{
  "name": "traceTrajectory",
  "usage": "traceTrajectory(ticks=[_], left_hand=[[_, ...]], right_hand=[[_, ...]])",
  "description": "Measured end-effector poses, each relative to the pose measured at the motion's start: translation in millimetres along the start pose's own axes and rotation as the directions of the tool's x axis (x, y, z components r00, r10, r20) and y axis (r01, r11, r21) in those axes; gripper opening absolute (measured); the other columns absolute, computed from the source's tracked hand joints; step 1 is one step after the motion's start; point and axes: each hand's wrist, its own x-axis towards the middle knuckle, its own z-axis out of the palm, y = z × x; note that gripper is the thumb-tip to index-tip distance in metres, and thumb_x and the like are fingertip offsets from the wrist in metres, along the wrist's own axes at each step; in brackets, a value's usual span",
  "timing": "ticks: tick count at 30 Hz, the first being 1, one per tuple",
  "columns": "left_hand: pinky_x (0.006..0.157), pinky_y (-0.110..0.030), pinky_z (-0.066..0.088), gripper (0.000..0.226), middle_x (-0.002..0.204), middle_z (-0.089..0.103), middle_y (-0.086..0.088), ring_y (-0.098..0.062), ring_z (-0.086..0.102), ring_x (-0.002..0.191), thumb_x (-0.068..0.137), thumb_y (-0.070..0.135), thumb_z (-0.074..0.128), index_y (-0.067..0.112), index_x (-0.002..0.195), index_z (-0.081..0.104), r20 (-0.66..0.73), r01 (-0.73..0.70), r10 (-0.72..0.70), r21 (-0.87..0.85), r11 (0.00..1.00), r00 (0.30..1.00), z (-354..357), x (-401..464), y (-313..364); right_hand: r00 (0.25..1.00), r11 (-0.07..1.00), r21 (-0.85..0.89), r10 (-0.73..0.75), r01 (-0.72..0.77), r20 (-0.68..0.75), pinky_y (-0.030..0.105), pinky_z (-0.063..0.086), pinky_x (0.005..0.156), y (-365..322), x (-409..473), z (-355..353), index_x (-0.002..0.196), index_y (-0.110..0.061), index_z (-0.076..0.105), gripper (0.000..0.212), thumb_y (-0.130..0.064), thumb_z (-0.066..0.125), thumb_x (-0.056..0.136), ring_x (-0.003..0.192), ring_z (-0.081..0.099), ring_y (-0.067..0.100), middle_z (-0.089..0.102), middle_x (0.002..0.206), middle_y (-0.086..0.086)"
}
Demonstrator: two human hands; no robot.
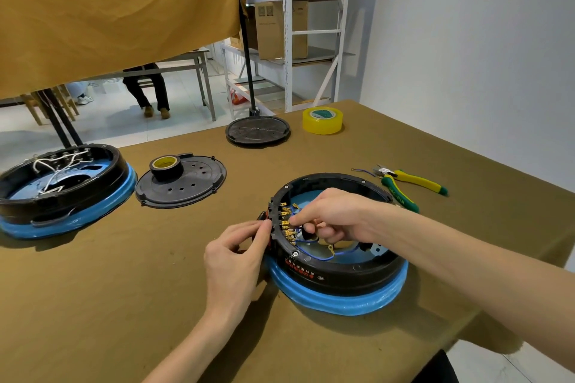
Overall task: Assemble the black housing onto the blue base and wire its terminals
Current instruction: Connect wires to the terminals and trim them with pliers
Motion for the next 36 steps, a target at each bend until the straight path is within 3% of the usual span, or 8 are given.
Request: traceTrajectory(ticks=[5, 12, 23, 29, 36], left_hand=[[0.079, -0.016, 0.057, 0.018, 0.111, 0.072, 0.009, -0.002, 0.066, 0.108, 0.095, 0.018, 0.067, 0.023, 0.108, 0.079, 0.001, -0.139, 0.139, 0.035, 0.990, 0.990, 4.8, -6.0, 4.4], [0.077, -0.008, 0.053, 0.021, 0.113, 0.067, 0.005, 0.000, 0.063, 0.108, 0.098, 0.010, 0.063, 0.015, 0.113, 0.077, 0.031, -0.282, 0.281, 0.140, 0.949, 0.959, 4.0, -5.8, 2.3], [0.079, -0.009, 0.052, 0.022, 0.111, 0.067, 0.007, -0.001, 0.063, 0.108, 0.098, 0.013, 0.062, 0.021, 0.114, 0.074, 0.043, -0.279, 0.276, 0.109, 0.954, 0.960, 5.1, -5.7, 2.6], [0.080, -0.009, 0.052, 0.022, 0.112, 0.066, 0.006, 0.001, 0.063, 0.108, 0.098, 0.015, 0.061, 0.016, 0.114, 0.075, 0.045, -0.282, 0.279, 0.112, 0.953, 0.959, 5.7, -4.8, 0.6], [0.077, -0.012, 0.054, 0.017, 0.103, 0.070, 0.010, -0.001, 0.066, 0.102, 0.098, 0.015, 0.063, 0.025, 0.104, 0.075, -0.001, -0.233, 0.234, 0.082, 0.969, 0.972, 6.7, -2.1, 1.6]], right_hand=[[1.000, 1.000, 0.008, 0.003, -0.003, -0.022, 0.017, 0.021, 0.040, -1.2, 1.4, 4.0, 0.086, -0.006, 0.069, 0.012, -0.013, 0.070, 0.096, 0.040, 0.032, 0.006, 0.054, 0.058, -0.002], [0.998, 0.997, 0.074, 0.012, -0.007, -0.065, 0.016, 0.021, 0.037, 3.2, 7.6, 9.5, 0.081, -0.006, 0.066, 0.014, -0.008, 0.068, 0.095, 0.036, 0.033, 0.005, 0.053, 0.055, 0.000], [0.996, 0.997, 0.070, 0.044, -0.039, -0.077, 0.015, 0.021, 0.035, 0.3, 10.0, 10.6, 0.085, -0.005, 0.066, 0.010, -0.007, 0.067, 0.095, 0.037, 0.037, 0.005, 0.053, 0.052, -0.001], [0.996, 0.997, 0.061, 0.043, -0.038, -0.082, 0.015, 0.021, 0.036, -3.1, 9.2, 11.8, 0.090, -0.004, 0.068, 0.006, -0.007, 0.067, 0.095, 0.038, 0.037, 0.005, 0.053, 0.054, -0.001], [0.999, 0.998, 0.058, 0.035, -0.034, -0.020, 0.015, 0.023, 0.038, -1.8, 7.5, 8.2, 0.093, -0.003, 0.067, 0.006, -0.009, 0.066, 0.097, 0.042, 0.037, 0.006, 0.053, 0.058, 0.000]])
